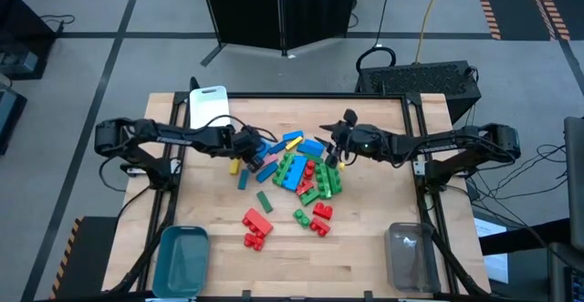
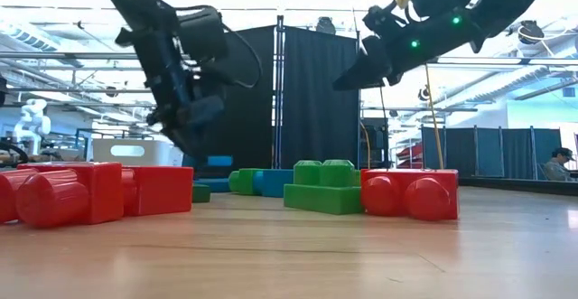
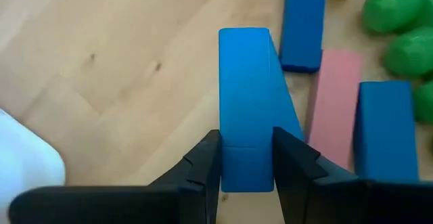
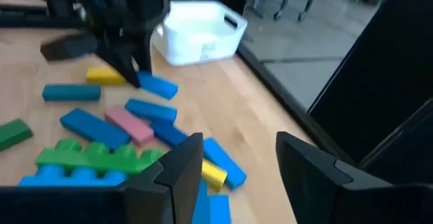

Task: Sort blocks by size
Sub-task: Put the blue block into the white bin

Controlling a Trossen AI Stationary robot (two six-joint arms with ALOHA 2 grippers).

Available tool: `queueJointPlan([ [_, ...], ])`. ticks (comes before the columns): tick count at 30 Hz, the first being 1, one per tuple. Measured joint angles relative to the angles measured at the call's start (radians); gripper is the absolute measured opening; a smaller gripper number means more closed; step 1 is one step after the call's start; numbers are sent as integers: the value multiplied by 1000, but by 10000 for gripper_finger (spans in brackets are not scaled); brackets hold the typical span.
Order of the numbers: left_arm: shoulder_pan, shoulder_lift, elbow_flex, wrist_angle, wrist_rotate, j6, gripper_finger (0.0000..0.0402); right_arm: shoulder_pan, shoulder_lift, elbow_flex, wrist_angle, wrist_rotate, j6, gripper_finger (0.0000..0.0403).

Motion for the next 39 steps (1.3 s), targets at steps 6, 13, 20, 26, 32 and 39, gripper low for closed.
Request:
queueJointPlan([
  [6,23,0,104,-94,-25,81,96,0,0,0,-56,0,85,176],
  [13,125,-36,182,-226,-44,105,96,38,0,0,-88,0,147,176],
  [20,257,-167,181,-324,-92,111,96,79,0,0,-127,0,150,176],
  [26,346,-245,173,-375,-103,126,96,87,0,0,-212,0,147,176],
  [32,409,-256,107,-393,-103,102,96,90,0,0,-236,0,196,176],
  [39,489,-256,15,-362,-103,102,96,92,0,0,-237,0,210,176],
])
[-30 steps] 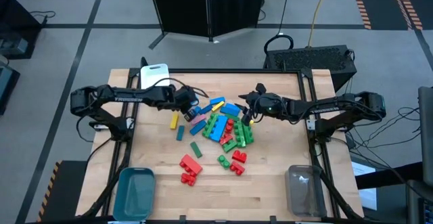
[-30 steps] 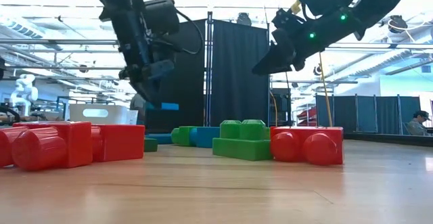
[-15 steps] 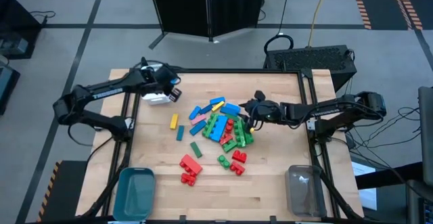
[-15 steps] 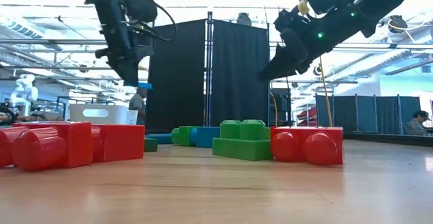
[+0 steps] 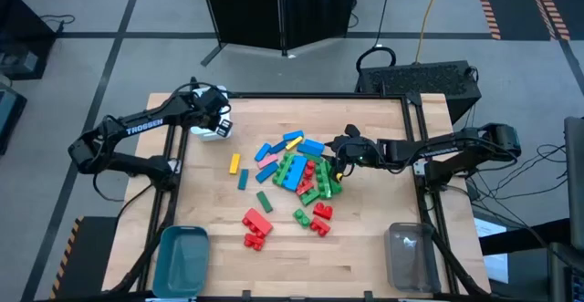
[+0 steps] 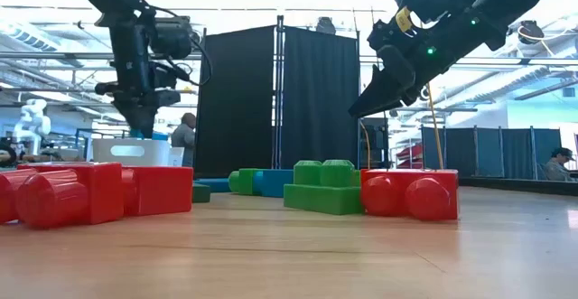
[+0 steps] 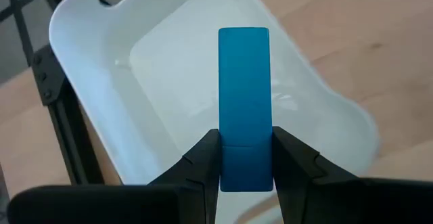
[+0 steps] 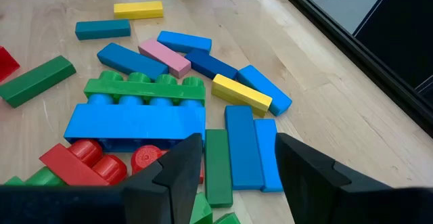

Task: Sort blocks by size
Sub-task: Put the blue block into the white bin

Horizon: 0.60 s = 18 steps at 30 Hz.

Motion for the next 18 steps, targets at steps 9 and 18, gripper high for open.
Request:
queueJointPlan([
  [9,87,0,-24,29,29,24,96,0,0,0,16,0,0,176],
  [18,102,0,-24,42,47,23,114,0,0,0,16,0,-3,176],
])
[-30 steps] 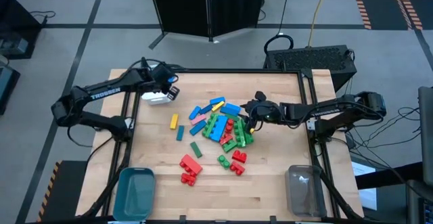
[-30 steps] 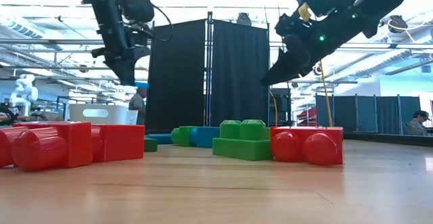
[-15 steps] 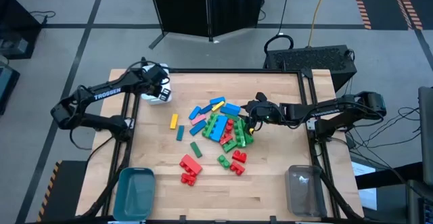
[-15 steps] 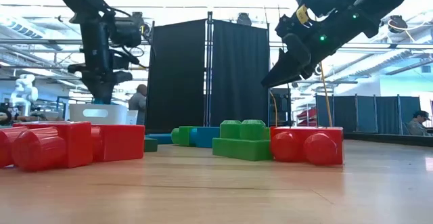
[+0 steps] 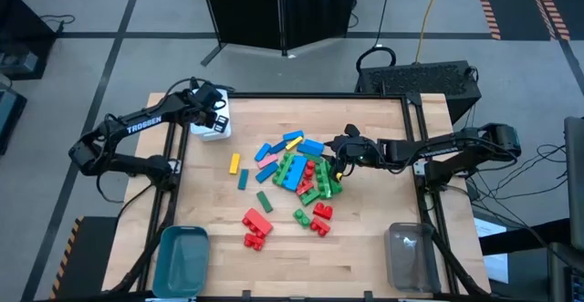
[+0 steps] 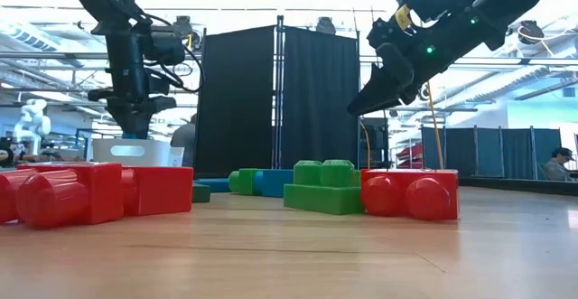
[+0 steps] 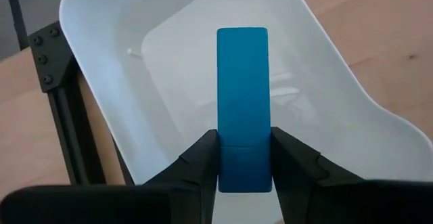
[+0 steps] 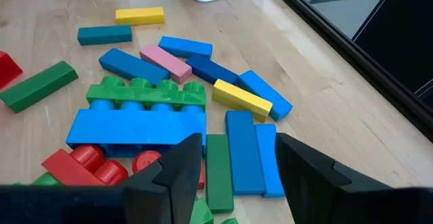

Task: Sort blocks by size
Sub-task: Put the blue block into the white bin, then put the yellow block into the white bin

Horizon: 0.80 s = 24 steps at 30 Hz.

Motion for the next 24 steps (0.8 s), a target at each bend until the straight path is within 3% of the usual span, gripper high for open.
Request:
queueJointPlan([
  [5,0,0,0,3,0,0,141,0,0,0,0,0,0,176],
  [14,-12,0,0,10,0,0,145,0,0,0,0,0,0,176],
  [19,-67,-21,7,-22,1,-32,146,0,0,0,0,0,0,176],
  [24,-159,-42,65,-155,2,-133,146,0,0,0,0,1,0,176],
])
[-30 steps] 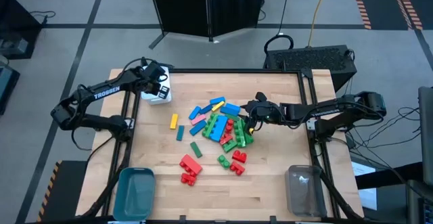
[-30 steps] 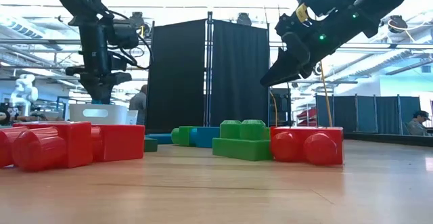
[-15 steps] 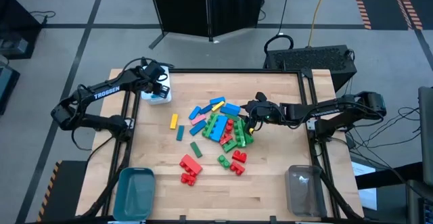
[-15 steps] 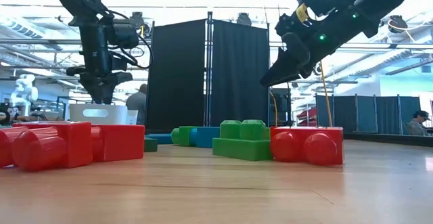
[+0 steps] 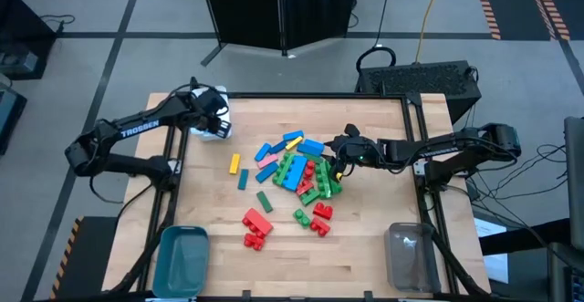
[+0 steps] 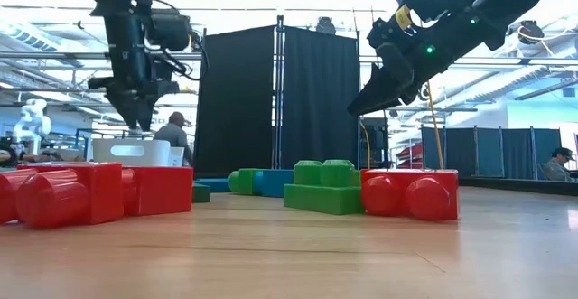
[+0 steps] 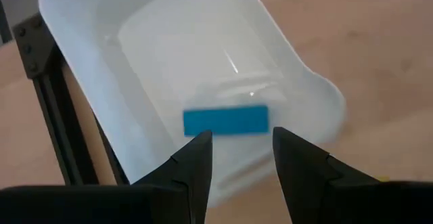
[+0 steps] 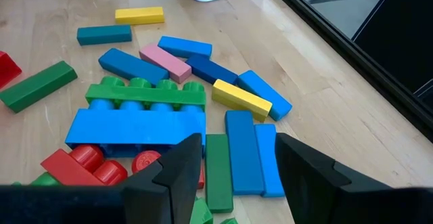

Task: Sort blocks by size
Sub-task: Put the yellow block into the white bin

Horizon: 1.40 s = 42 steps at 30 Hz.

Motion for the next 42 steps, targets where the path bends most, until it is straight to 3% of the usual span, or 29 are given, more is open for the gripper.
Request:
queueJointPlan([
  [5,-130,-2,49,-86,0,-102,146,0,0,0,0,0,8,176],
  [16,-420,27,55,-90,34,-443,146,0,0,0,-1,0,44,176],
  [24,-569,123,55,-89,31,-649,146,17,0,0,-3,0,56,176],
  [33,-631,300,54,-8,31,-705,146,26,0,0,-10,-1,53,176],
  [42,-631,365,54,-11,-27,-705,146,27,0,0,-11,-1,53,176],
])
